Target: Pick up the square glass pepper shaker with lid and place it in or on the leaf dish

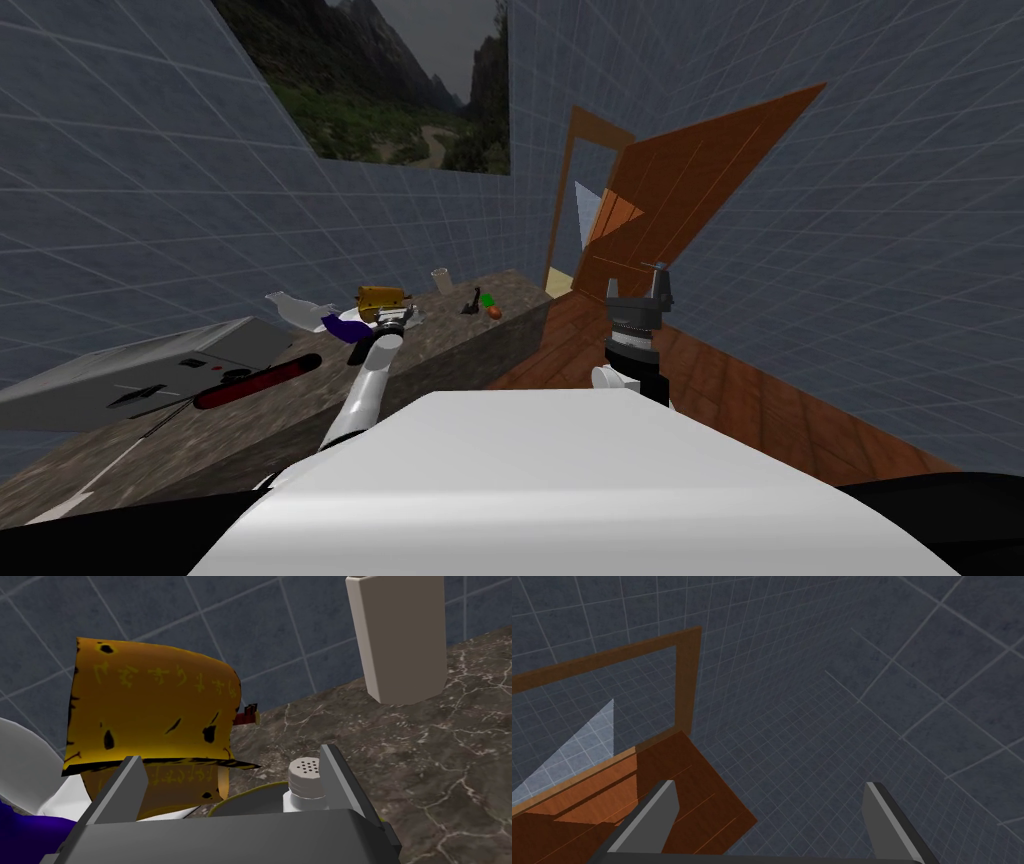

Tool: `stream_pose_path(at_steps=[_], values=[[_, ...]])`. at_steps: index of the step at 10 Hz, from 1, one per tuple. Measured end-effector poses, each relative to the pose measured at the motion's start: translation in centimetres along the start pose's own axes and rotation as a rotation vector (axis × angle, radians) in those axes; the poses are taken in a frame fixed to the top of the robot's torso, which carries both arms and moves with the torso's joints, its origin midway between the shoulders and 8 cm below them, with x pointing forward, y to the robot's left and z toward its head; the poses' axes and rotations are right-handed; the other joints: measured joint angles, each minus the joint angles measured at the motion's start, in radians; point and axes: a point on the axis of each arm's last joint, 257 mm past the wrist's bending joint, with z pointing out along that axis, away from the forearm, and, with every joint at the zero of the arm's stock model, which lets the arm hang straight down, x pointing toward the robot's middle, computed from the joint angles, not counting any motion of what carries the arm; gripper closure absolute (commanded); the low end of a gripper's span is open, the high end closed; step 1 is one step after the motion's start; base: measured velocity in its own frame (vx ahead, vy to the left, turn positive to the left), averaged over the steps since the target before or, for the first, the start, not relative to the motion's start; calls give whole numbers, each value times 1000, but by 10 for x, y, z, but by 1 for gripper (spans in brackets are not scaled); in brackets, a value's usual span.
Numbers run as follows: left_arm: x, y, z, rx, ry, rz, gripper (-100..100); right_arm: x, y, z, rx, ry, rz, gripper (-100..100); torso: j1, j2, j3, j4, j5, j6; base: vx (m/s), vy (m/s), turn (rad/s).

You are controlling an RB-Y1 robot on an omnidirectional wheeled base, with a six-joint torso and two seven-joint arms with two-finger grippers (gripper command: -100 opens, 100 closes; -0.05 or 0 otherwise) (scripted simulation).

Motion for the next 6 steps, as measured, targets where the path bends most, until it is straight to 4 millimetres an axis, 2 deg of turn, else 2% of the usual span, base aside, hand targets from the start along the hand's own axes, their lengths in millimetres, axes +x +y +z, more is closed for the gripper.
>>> stream_pose_path(at_steps=[3,4,5,6], values=[[3,-26,12,7,-5,-1,-100,0,0,0,0,0,0,0,-1,-1,0,0,0,0,0,-79,-7],[6,-36,17,10,-3,5,-100,0,0,0,0,0,0,0,0,-1,0,0,0,0,-1,-26,4],[6,-37,17,12,-2,4,0,0,0,0,0,0,0,0,2,-1,0,0,1,0,0,-6,0],[6,-37,17,11,-2,4,0,0,0,0,0,0,0,0,4,-1,0,0,1,0,0,0,0]])
